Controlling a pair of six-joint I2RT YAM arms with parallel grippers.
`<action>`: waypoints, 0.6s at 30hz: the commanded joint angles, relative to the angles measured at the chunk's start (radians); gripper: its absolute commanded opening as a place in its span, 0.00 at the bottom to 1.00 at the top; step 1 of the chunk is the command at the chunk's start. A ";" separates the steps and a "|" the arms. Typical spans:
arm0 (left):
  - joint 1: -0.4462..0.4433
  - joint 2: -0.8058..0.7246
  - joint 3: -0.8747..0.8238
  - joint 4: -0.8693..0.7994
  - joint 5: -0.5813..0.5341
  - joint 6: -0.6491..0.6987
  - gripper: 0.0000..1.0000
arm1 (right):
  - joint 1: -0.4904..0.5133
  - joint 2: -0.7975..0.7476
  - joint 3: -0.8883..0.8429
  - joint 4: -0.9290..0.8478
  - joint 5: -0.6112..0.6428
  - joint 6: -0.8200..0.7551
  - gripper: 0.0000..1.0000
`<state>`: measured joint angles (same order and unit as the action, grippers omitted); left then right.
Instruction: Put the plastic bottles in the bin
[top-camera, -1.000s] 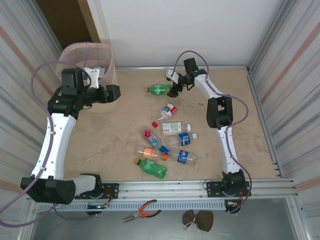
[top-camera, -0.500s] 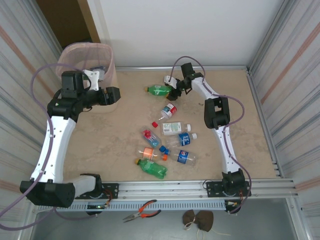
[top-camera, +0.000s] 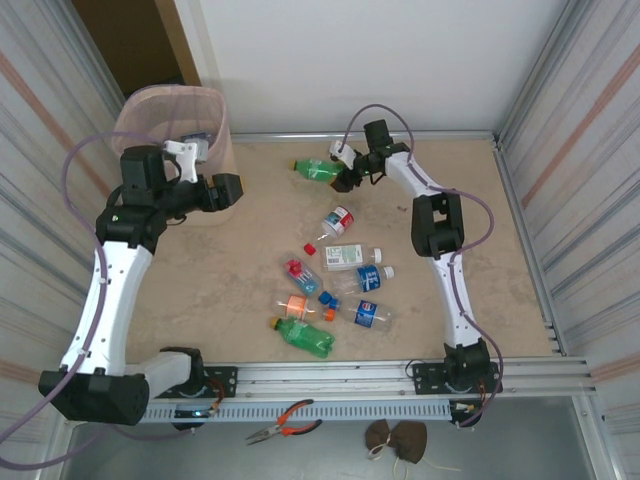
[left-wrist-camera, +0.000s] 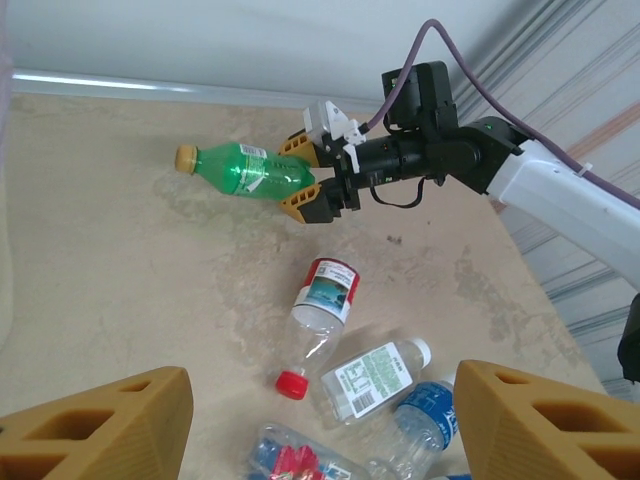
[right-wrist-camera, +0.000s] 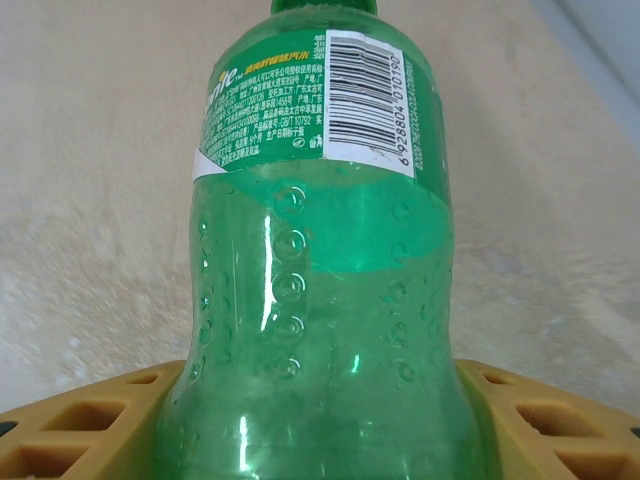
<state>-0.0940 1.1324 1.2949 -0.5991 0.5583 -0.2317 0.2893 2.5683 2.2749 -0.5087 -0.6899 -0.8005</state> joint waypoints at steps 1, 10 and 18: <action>-0.006 -0.028 -0.041 0.120 0.068 -0.059 0.70 | 0.000 -0.194 -0.090 0.134 -0.030 0.160 0.54; -0.084 -0.007 -0.120 0.413 0.091 -0.182 0.71 | 0.036 -0.548 -0.504 0.352 0.033 0.369 0.54; -0.228 0.089 -0.079 0.540 0.040 -0.234 0.80 | 0.148 -0.835 -0.777 0.449 0.247 0.531 0.55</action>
<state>-0.2874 1.2057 1.1854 -0.1558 0.6228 -0.4309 0.4000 1.8362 1.5558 -0.1322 -0.5461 -0.3733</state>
